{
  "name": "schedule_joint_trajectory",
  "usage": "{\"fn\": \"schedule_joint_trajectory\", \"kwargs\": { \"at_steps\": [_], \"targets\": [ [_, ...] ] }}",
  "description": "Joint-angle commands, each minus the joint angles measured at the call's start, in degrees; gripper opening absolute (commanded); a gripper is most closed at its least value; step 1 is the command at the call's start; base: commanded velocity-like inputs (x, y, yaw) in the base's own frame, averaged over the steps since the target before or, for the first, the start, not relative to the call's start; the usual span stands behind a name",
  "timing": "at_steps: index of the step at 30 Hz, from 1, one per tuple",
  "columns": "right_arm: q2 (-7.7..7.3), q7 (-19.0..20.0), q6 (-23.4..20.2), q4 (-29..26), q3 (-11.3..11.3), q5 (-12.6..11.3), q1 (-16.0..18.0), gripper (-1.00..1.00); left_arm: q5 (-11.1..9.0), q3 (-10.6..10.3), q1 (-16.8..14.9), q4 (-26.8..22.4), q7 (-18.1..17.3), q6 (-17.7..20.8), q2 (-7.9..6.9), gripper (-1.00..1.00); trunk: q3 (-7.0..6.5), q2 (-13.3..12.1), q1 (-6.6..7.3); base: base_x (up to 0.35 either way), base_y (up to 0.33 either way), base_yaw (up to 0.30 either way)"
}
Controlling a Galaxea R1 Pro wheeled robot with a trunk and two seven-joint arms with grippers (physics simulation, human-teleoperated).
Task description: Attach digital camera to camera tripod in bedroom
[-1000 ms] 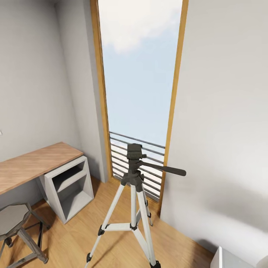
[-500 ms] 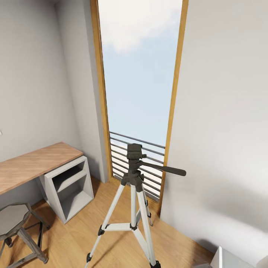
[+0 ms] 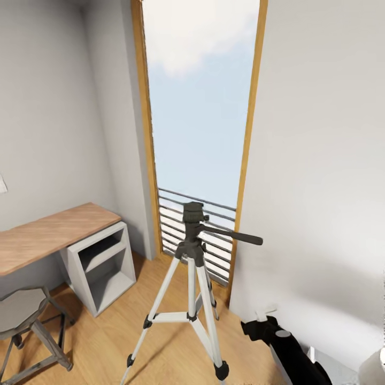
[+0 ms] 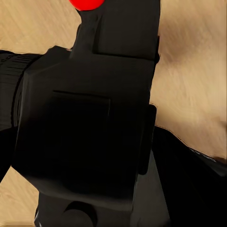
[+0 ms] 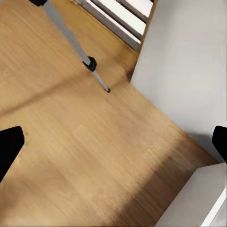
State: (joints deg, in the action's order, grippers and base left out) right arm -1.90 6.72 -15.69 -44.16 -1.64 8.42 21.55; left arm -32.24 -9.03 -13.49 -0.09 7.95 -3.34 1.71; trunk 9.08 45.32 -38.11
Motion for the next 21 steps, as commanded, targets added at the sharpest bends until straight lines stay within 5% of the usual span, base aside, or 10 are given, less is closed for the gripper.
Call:
{"fn": "schedule_joint_trajectory", "kwargs": {
  "at_steps": [1, 21],
  "targets": [
    [-0.02, 0.6, 0.0, -0.2, -0.1, 0.6, 0.0, 1.0, -0.4, -0.5, 0.0, 0.0, 0.1, -0.1, 0.01, -1.0, 0.09, 0.1, 0.02, -0.199, 0.0, 0.0],
    [-0.11, 2.1, 1.4, -0.6, 2.4, 0.5, 0.1, 1.0, -0.4, -0.5, 0.0, 0.0, 0.1, -0.1, -0.01, -1.0, 0.09, 0.1, 0.02, -0.026, 0.009, 0.0]
  ]
}}
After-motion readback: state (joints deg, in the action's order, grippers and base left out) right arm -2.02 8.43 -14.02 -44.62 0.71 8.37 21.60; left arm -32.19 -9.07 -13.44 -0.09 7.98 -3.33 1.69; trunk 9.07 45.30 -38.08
